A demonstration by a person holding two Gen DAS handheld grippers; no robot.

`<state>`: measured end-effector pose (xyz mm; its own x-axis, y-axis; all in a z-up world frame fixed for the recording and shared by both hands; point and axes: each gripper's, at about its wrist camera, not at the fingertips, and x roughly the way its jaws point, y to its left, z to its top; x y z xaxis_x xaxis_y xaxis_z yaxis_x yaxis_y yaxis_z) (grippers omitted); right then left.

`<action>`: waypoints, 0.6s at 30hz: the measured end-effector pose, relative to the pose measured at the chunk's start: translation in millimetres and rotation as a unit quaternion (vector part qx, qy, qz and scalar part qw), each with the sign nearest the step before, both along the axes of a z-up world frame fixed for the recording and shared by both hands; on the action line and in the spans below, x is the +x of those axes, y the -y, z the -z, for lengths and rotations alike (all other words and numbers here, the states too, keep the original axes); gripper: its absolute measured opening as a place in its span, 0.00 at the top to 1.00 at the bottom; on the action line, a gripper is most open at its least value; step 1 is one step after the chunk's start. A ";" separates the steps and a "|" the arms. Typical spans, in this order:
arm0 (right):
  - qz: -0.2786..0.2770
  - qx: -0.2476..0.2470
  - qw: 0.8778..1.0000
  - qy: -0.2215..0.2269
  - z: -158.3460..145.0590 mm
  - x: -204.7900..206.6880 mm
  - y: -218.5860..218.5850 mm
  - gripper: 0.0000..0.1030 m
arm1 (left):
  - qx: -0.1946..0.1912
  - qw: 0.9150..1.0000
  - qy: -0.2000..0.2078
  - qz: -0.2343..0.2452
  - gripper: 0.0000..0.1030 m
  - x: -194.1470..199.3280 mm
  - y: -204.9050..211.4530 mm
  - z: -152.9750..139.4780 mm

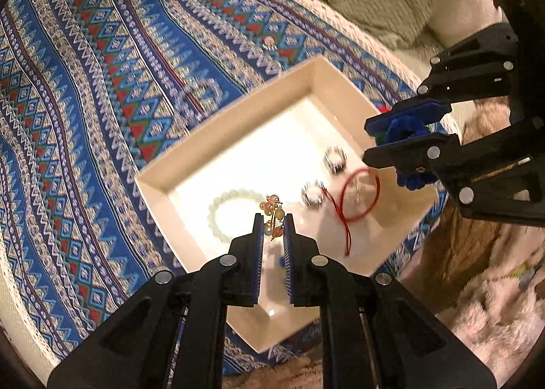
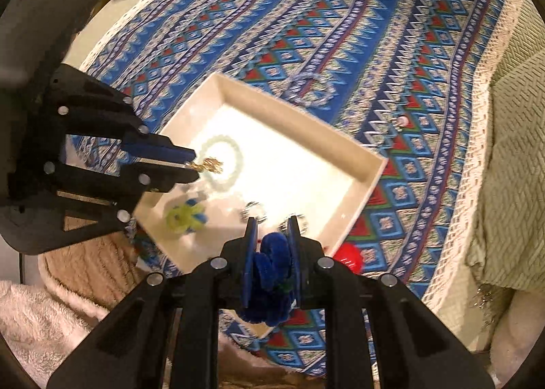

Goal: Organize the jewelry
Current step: 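Lower both items into the white tray and open both tools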

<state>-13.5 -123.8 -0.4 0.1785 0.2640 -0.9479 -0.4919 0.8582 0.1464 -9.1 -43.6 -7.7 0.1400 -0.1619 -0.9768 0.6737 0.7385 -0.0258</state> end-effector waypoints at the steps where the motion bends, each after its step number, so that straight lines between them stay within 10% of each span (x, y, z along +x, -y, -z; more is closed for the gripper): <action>1: -0.004 -0.001 1.000 -0.001 0.1 -3.1 -3.0 0.81 | 0.002 1.000 -0.003 0.001 0.89 -3.6 -1.6 1.4; 11: -0.017 0.003 1.000 -0.004 1.8 -10.2 -8.9 0.63 | 0.015 0.999 -0.028 0.000 0.88 -14.6 -11.1 9.8; 15: -0.018 0.005 1.000 -0.005 2.2 -10.6 -8.7 0.57 | 0.027 0.999 -0.031 0.002 0.49 -12.8 -12.6 12.2; 18: -0.015 0.006 1.000 -0.008 3.0 -7.9 -5.4 0.56 | 0.026 0.999 -0.032 0.007 0.43 -12.3 -12.4 12.3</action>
